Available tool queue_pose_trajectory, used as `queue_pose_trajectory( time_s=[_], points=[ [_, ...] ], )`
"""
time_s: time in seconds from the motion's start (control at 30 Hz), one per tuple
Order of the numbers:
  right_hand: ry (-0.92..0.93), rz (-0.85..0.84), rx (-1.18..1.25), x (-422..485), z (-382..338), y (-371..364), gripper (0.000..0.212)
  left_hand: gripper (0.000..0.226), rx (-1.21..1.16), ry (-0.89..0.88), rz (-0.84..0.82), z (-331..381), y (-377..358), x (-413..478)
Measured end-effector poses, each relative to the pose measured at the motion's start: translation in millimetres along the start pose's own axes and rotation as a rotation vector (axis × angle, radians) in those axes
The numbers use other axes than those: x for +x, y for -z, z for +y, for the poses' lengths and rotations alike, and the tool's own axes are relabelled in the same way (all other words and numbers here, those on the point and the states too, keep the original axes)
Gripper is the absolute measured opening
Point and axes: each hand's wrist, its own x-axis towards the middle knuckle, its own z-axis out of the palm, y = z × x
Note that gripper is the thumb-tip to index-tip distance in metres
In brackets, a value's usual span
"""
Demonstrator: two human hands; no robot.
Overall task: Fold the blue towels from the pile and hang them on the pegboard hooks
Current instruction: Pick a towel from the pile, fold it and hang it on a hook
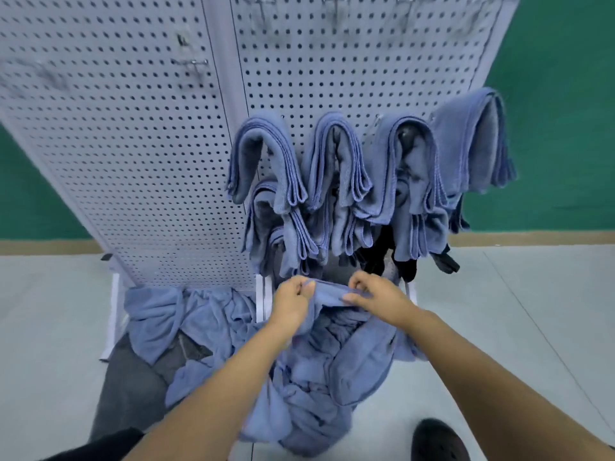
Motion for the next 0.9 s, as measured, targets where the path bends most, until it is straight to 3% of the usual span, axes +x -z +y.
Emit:
queue_pose_trajectory(
  time_s=[0.3, 0.43, 0.53, 0.67, 0.73, 0.83, 0.9],
  points=[
    [0.072, 0.053, -0.130, -54.4, -79.0, 103.3, 0.045, 0.033, -0.142, -0.184, -0.023, 160.5, 46.2, -51.4],
    [0.010, 0.156, 0.264, -80.5, -97.2, 126.2, 0.030, 0.029, -0.297, -0.214, -0.007, 189.7, 75.7, -67.3],
    [0.022, 0.245, 0.474, -91.0, -116.0, 136.0, 0.018, 0.035, -0.035, -0.193, -0.170, 178.3, 81.3, -83.0],
    [0.096, 0.121, 0.515, -94.3, -137.6, 134.3, 0.018, 0.050, 0.067, -0.168, -0.386, 167.2, 62.3, -90.6],
    [0.103, 0.105, 0.458, -95.2, -143.0, 131.2, 0.018, 0.044, 0.056, -0.174, -0.424, 171.7, 55.2, -89.9],
    [0.055, 0.099, 0.472, -93.9, -138.2, 135.7, 0.011, 0.007, 0.139, -0.182, -0.435, 174.7, 58.0, -85.9],
    [0.005, 0.003, 0.355, -95.3, -128.2, 143.0, 0.018, 0.008, 0.120, -0.185, -0.437, 172.3, 67.3, -81.7]
  ],
)
